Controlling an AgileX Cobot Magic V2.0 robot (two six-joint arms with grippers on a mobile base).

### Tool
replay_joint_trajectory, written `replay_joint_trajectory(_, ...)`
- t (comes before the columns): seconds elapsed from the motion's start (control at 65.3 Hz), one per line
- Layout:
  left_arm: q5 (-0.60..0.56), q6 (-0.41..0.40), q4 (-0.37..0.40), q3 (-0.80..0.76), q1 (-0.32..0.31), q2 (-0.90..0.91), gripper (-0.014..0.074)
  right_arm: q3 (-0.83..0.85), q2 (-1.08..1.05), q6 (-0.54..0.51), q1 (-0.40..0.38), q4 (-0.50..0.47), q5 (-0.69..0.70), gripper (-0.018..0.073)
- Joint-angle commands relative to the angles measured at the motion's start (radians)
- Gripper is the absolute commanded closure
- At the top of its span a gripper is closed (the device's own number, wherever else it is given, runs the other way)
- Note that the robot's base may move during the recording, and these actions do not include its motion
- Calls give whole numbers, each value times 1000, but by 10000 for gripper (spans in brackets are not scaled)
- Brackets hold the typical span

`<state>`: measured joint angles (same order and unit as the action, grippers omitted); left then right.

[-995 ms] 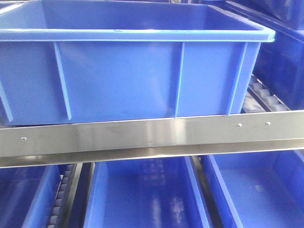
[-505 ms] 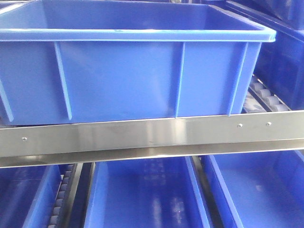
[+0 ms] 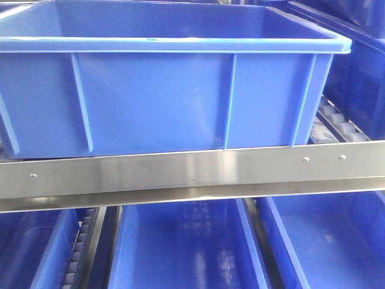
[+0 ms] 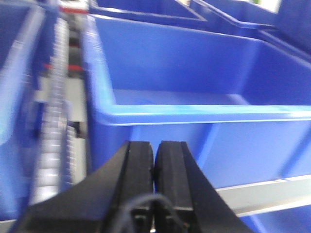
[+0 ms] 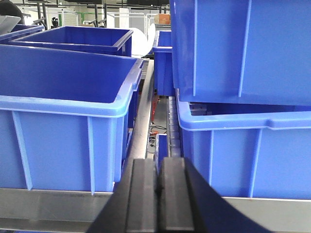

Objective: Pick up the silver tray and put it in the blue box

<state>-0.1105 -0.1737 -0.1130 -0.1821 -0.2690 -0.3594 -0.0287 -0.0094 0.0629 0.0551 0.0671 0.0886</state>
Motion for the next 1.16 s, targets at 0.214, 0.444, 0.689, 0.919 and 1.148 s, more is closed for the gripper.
replay_joint_trajectory(0.214, 5, 109, 85, 116, 137, 279, 604, 19, -17, 2, -5, 13, 88, 503)
replay_joint_trajectory(0.444, -31, 109, 87, 226, 148, 387, 604, 19, -17, 2, -5, 13, 88, 503)
replay_joint_trajectory(0.689, -52, 109, 90, 231, 148, 384, 604, 19, -17, 2, -5, 13, 88, 503)
replay_joint_trajectory(0.919, -52, 109, 90, 231, 148, 384, 604, 19, -17, 2, -5, 13, 88, 503)
replay_joint_trajectory(1.148, -52, 109, 90, 231, 148, 384, 604, 19, -17, 2, -5, 13, 88, 503)
